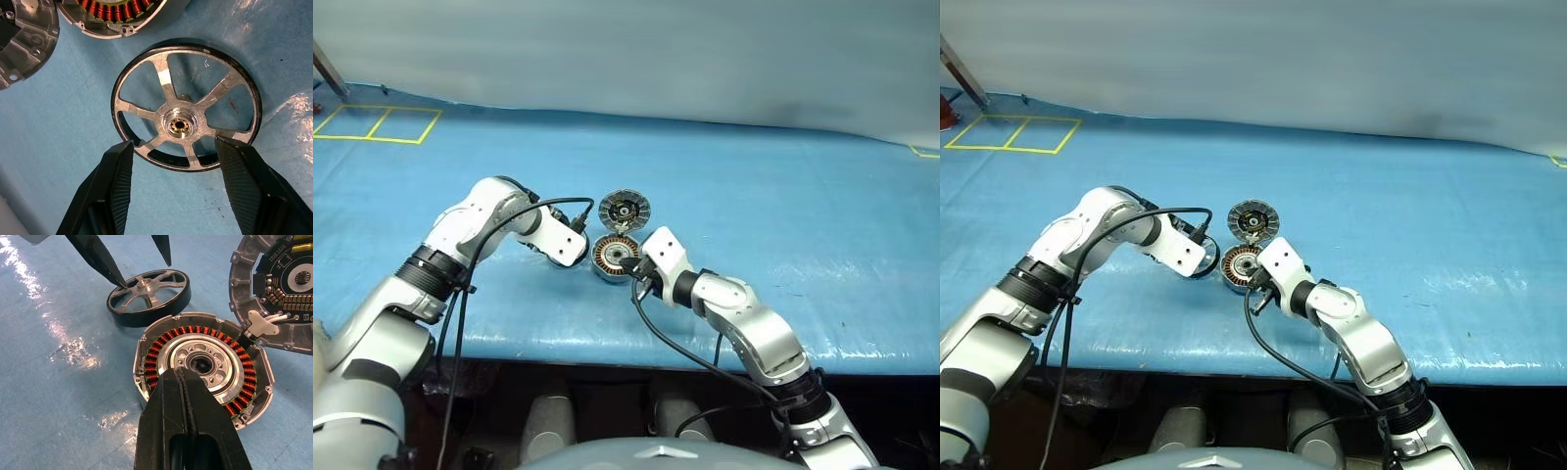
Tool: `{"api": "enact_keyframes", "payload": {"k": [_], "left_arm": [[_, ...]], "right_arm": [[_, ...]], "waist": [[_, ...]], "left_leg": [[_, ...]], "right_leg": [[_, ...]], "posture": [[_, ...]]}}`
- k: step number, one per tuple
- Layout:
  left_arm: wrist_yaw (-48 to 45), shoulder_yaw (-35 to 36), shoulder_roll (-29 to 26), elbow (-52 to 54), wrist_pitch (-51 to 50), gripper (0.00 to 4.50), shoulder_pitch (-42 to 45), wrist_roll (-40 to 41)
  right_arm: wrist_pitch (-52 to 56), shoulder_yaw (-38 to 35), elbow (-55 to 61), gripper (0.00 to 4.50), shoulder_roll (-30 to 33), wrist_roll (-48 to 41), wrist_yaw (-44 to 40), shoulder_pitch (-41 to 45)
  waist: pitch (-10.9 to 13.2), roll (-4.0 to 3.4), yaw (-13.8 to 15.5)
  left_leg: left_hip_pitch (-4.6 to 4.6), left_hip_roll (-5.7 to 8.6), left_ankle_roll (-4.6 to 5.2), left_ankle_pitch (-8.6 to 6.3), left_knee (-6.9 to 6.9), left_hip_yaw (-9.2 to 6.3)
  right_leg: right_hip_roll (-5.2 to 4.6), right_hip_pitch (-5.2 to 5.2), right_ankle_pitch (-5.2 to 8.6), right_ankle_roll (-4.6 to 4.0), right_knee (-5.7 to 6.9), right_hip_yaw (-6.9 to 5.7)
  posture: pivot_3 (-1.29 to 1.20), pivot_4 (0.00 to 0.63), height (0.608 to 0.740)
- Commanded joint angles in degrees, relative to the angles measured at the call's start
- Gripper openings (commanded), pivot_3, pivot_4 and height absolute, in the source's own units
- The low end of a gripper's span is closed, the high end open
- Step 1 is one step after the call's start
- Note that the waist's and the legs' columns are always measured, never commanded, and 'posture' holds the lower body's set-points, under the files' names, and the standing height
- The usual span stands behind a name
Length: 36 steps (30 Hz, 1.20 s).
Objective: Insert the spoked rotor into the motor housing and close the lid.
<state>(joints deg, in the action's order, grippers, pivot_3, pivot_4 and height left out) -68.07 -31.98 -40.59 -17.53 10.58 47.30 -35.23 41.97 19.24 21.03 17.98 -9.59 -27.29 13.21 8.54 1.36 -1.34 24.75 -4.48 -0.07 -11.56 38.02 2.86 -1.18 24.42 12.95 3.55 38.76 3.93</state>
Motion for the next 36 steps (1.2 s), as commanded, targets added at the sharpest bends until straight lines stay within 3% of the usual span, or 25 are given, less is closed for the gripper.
{"api": "enact_keyframes", "payload": {"k": [1, 12, 15, 18, 25, 27, 36], "left_arm": [[-0.45, 0.86, 0.22, -0.58, 0.4, 2.86, 1.19, 0.73], [-1.71, 0.25, 1.25, -0.76, 1.97, 2.86, 0.8, 1.62], [-1.79, 0.23, 1.69, -1.15, 2.31, 2.31, 0.55, 1.57], [-1.39, 0.27, 1.77, -1.34, 1.93, 1.34, 0.47, 0.69], [-1.59, 0.43, 0.51, -1.98, 2.63, 1.34, 0.08, 0.39], [-1.34, 0.96, 0.04, -2.05, 2.7, 1.14, -0.31, 0.83], [0.96, 6.52, -2.04, -1.33, 0.32, 1.08, -5.64, 7.52]], "right_arm": [[-0.15, -0.56, 2.41, 0.0, -0.14, -0.01, 0.36, 0.25], [-0.38, -0.39, 2.02, 0.0, -0.2, 0.42, 0.73, 0.33], [-0.29, -0.44, 2.06, 0.0, -0.24, 0.45, 0.97, 0.32], [-0.28, -0.59, 2.1, 0.0, -0.17, 0.39, 1.25, 0.21], [-0.46, -0.58, 1.77, 0.0, -0.31, 0.37, 1.38, 0.5], [-0.53, -0.62, 1.71, 0.0, -0.36, 0.38, 1.37, 0.56], [-0.82, -1.45, 1.97, 0.0, -0.2, 0.11, 1.3, 0.46]], "waist": [[0.01, 0.01, -0.02], [0.01, 0.01, -0.02], [0.01, 0.01, -0.04], [0.01, 0.01, -0.09], [0.01, 0.01, -0.17], [0.01, 0.01, -0.22], [0.01, 0.01, -0.68]], "left_leg": [[0.08, 0.0, 0.0, 0.0, -0.01, 0.0], [0.24, 0.01, 0.0, -0.01, -0.16, -0.02], [0.23, 0.01, 0.0, 0.0, -0.13, -0.02], [0.22, 0.0, 0.0, 0.0, -0.14, -0.02], [0.22, 0.0, 0.0, -0.01, -0.14, -0.02], [0.21, 0.0, 0.0, -0.01, -0.15, -0.02], [0.19, -0.01, 0.0, -0.01, -0.17, -0.01]], "right_leg": [[0.01, 0.07, 0.0, 0.0, 0.0, 0.0], [0.01, 0.22, 0.04, -0.05, -0.03, -0.02], [0.01, 0.22, 0.04, -0.04, -0.03, -0.01], [0.01, 0.22, 0.04, -0.04, -0.02, -0.01], [0.01, 0.21, 0.04, -0.04, -0.03, -0.01], [0.01, 0.21, 0.04, -0.04, -0.03, -0.01], [0.01, 0.2, 0.04, -0.05, -0.02, -0.02]], "posture": [[0.0, 0.15, 0.74], [0.0, 0.15, 0.74], [0.0, 0.15, 0.74], [0.0, 0.15, 0.74], [0.0, 0.15, 0.74], [0.0, 0.15, 0.74], [0.0, 0.15, 0.74]]}}
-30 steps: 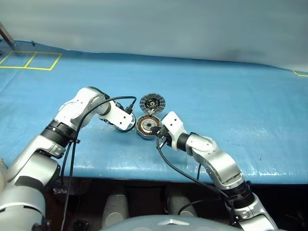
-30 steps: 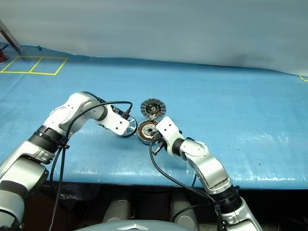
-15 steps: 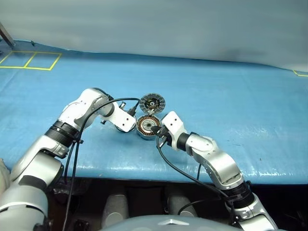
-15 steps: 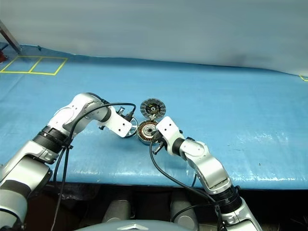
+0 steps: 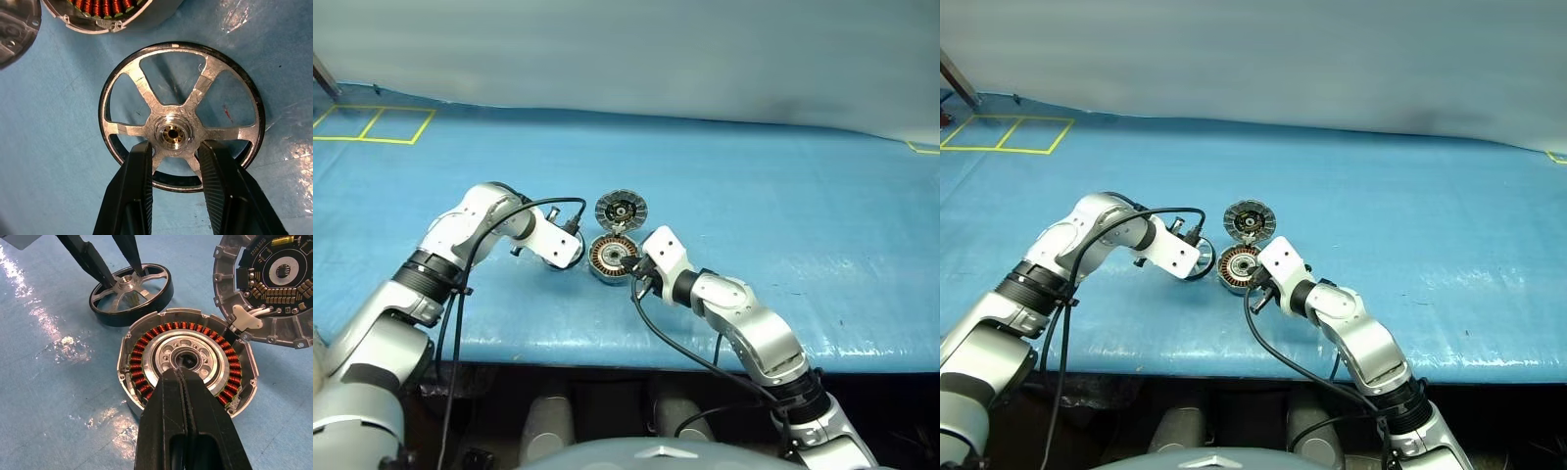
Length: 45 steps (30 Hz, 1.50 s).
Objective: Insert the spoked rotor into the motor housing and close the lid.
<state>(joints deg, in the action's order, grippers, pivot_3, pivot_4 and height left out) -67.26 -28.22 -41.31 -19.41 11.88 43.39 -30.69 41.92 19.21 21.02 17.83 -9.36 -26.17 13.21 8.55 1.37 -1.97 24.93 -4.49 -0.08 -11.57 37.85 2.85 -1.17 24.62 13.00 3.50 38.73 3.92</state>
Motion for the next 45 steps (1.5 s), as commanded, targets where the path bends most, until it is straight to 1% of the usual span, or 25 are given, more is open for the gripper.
{"api": "enact_keyframes", "payload": {"k": [1, 6, 14, 17, 20, 23, 25, 30, 35, 40, 45], "left_arm": [[0.35, 3.76, -1.48, 0.73, -1.19, 1.08, -2.65, 4.29], [2.38, 7.24, -2.3, 0.33, -0.7, 1.08, -5.82, 8.2], [1.42, 12.44, -3.07, 1.19, -2.57, 1.08, -9.26, 16.72], [-0.27, 15.05, -2.13, 2.45, -5.35, 1.08, -10.78, 22.68], [-0.29, 15.99, -2.14, 2.79, -5.74, 1.08, -11.2, 24.73], [-1.33, 18.03, -1.5, 4.13, -8.83, 1.08, -11.62, 29.41], [-1.49, 18.82, -1.65, 4.44, -9.74, 1.08, -11.31, 30.98], [-2.89, 19.47, -1.58, 6.44, -12.27, 1.08, -10.92, 34.4], [-4.84, 17.74, -1.28, 7.17, -12.66, 1.08, -9.28, 34.7], [-6.24, 16.28, 1.13, 7.39, -13.55, 1.08, -6.91, 35.04], [-8.64, 14.39, 4.02, 4.85, -12.93, 1.08, -3.33, 35.02]], "right_arm": [[-0.8, -1.54, 2.01, 0.0, -0.01, -0.2, 0.13, 0.43], [-1.23, -2.07, 1.69, 0.0, 0.34, -0.33, -0.31, 0.47], [-1.76, -3.05, 1.47, 0.0, 0.58, -0.35, -0.23, 0.05], [-2.06, -3.29, 1.54, 0.0, 0.81, -0.31, -0.3, -0.44], [-2.31, -3.39, 1.46, 0.0, 0.86, -0.28, -0.25, -0.67], [-2.66, -3.51, 1.32, 0.0, 0.94, -0.2, -0.22, -0.97], [-3.08, -3.57, 0.98, 0.0, 1.04, 0.06, -0.07, -1.2], [-3.84, -3.87, 0.73, 0.0, 0.89, 0.32, 0.57, -1.81], [-4.41, -4.13, 0.74, 0.0, 0.88, 0.61, 1.19, -2.34], [-5.16, -4.37, 1.33, 0.0, 1.24, 0.96, 1.14, -3.29], [-7.67, -4.45, 1.49, 0.0, 2.13, 0.74, -0.49, -4.59]], "waist": [[0.0, 0.0, -0.13], [0.0, 0.0, -0.12], [0.0, 0.0, -0.08], [0.01, 0.0, -0.09], [0.01, 0.01, -0.08], [0.01, 0.01, -0.08], [0.02, 0.01, -0.09], [0.02, 0.01, -0.09], [0.02, 0.01, -0.08], [0.02, 0.01, 0.09], [0.02, 0.02, 0.18]], "left_leg": [[-0.01, 0.0, 0.0, 0.0, 0.0, 0.0], [-0.02, 0.0, 0.0, 0.0, -0.02, 0.01], [-0.01, 0.0, 0.0, 0.0, -0.01, 0.02], [0.0, 0.0, -0.01, 0.0, -0.02, 0.02], [0.02, 0.0, -0.01, 0.0, -0.03, 0.02], [0.02, 0.0, -0.01, 0.0, -0.02, 0.02], [0.03, 0.0, -0.01, 0.0, -0.03, 0.02], [0.02, 0.0, -0.01, 0.0, -0.04, 0.02], [0.03, 0.0, -0.01, -0.01, -0.05, 0.02], [0.04, 0.01, -0.01, -0.01, -0.05, 0.02], [0.08, 0.02, -0.01, -0.01, -0.05, 0.01]], "right_leg": [[0.0, 0.0, 0.0, 0.0, 0.0, 0.0], [-0.01, 0.0, 0.0, 0.0, 0.0, 0.0], [-0.02, 0.01, 0.01, -0.01, -0.01, 0.0], [-0.02, 0.02, 0.01, -0.01, -0.02, -0.01], [-0.03, 0.03, 0.01, -0.02, -0.02, -0.01], [-0.03, 0.03, 0.01, -0.02, -0.02, -0.02], [-0.04, 0.03, 0.01, -0.02, -0.03, -0.02], [-0.03, 0.04, 0.01, -0.02, -0.04, -0.02], [-0.04, 0.03, 0.01, -0.02, -0.08, -0.02], [-0.04, 0.02, 0.01, -0.02, -0.1, -0.02], [-0.03, 0.03, 0.01, -0.02, -0.14, -0.03]], "posture": [[0.0, 0.15, 0.74], [0.0, 0.15, 0.74], [0.0, 0.15, 0.74], [0.0, 0.15, 0.74], [0.0, 0.15, 0.74], [0.0, 0.15, 0.74], [0.0, 0.15, 0.74], [0.0, 0.15, 0.74], [0.0, 0.15, 0.74], [0.0, 0.15, 0.74], [0.0, 0.15, 0.74]]}}
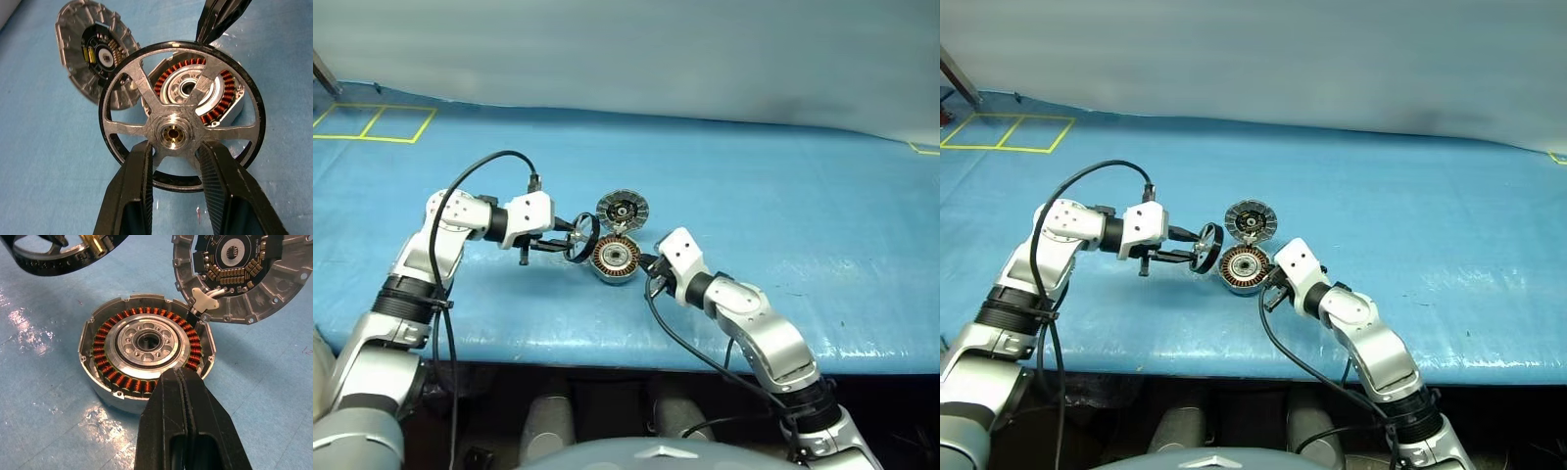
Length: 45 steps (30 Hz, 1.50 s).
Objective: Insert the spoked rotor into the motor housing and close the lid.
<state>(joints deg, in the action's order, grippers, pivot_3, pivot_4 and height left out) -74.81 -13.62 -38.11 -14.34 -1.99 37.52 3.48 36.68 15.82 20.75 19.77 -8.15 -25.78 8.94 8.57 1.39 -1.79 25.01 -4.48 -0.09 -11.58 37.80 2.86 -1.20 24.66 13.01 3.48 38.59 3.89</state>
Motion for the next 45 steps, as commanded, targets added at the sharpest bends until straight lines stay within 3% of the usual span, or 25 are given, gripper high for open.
{"api": "enact_keyframes", "payload": {"k": [1, 14, 45], "left_arm": [[-1.58, -0.57, 1.22, -1.15, 1.38, 1.08, 3.18, 0.67], [-2.58, -4.23, 6.34, -11.56, 7.63, 1.08, 9.16, -2.8], [-4.96, -8.75, 9.83, -22.35, 15.87, 1.08, 15.03, -9.35]], "right_arm": [[-2.91, -1.15, 1.57, 0.0, 0.25, -0.5, -1.1, -0.48], [-14.26, -3.56, -2.63, 0.0, -1.34, -5.2, -7.76, -3.18], [-17.44, -5.05, -0.52, 0.0, -0.02, -6.31, -8.38, -11.25]], "waist": [[0.0, 0.0, -0.03], [0.01, 0.02, -0.09], [0.02, 0.03, 0.24]], "left_leg": [[-0.01, 0.0, 0.0, 0.0, -0.01, 0.0], [0.02, 0.01, 0.0, 0.0, -0.03, -0.03], [0.04, 0.02, 0.0, 0.0, -0.06, -0.05]], "right_leg": [[0.0, 0.0, 0.0, 0.0, -0.01, 0.0], [0.03, -0.02, 0.0, 0.01, -0.09, 0.01], [0.03, -0.03, 0.0, 0.01, -0.14, 0.0]], "posture": [[0.0, 0.15, 0.74], [0.0, 0.15, 0.74], [0.0, 0.15, 0.74]]}}
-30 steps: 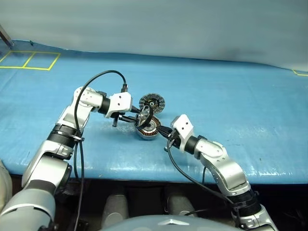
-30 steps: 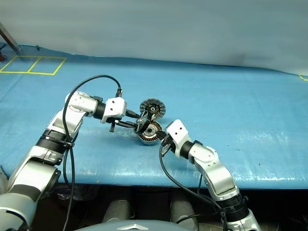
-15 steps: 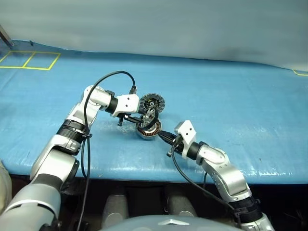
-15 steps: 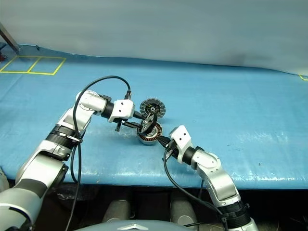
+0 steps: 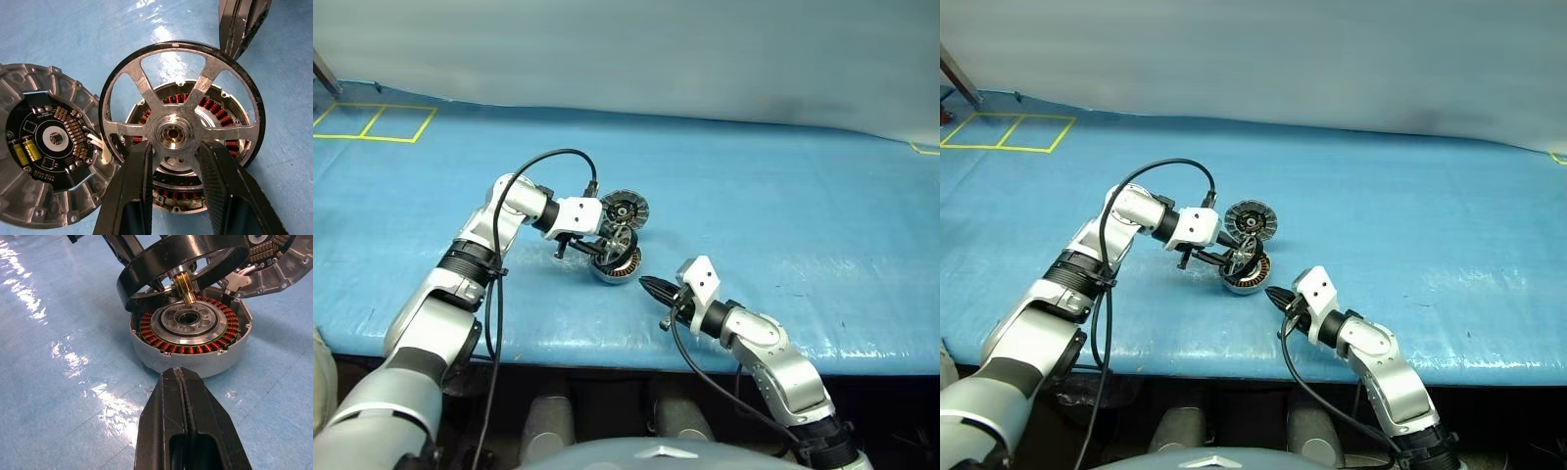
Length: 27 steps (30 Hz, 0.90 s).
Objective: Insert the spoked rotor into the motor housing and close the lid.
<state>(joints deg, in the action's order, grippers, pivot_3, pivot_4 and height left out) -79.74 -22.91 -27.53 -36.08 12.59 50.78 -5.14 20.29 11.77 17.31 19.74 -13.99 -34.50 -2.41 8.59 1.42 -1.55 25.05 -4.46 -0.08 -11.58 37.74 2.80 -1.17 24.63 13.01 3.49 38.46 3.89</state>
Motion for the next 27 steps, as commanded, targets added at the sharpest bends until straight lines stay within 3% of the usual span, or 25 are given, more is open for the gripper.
{"api": "enact_keyframes", "payload": {"k": [1, 27], "left_arm": [[0.03, 0.5, -0.93, -0.84, 1.64, 1.08, 1.92, -0.94], [-1.15, -0.3, -0.83, -1.91, 2.82, 1.08, 3.77, -2.55]], "right_arm": [[-1.02, -0.98, 2.91, 0.0, 0.02, -0.41, 0.4, 0.08], [-0.72, -0.1, 2.92, 0.0, 0.08, 0.85, 1.8, 0.44]], "waist": [[0.0, 0.0, -0.01], [0.0, 0.0, 0.01]], "left_leg": [[0.0, 0.0, 0.0, 0.0, 0.0, 0.0], [0.01, 0.0, 0.0, 0.0, -0.01, 0.0]], "right_leg": [[0.0, 0.0, 0.0, 0.0, 0.0, 0.0], [0.0, 0.0, 0.0, 0.0, -0.02, 0.0]], "posture": [[0.0, 0.15, 0.74], [0.0, 0.15, 0.74]]}}
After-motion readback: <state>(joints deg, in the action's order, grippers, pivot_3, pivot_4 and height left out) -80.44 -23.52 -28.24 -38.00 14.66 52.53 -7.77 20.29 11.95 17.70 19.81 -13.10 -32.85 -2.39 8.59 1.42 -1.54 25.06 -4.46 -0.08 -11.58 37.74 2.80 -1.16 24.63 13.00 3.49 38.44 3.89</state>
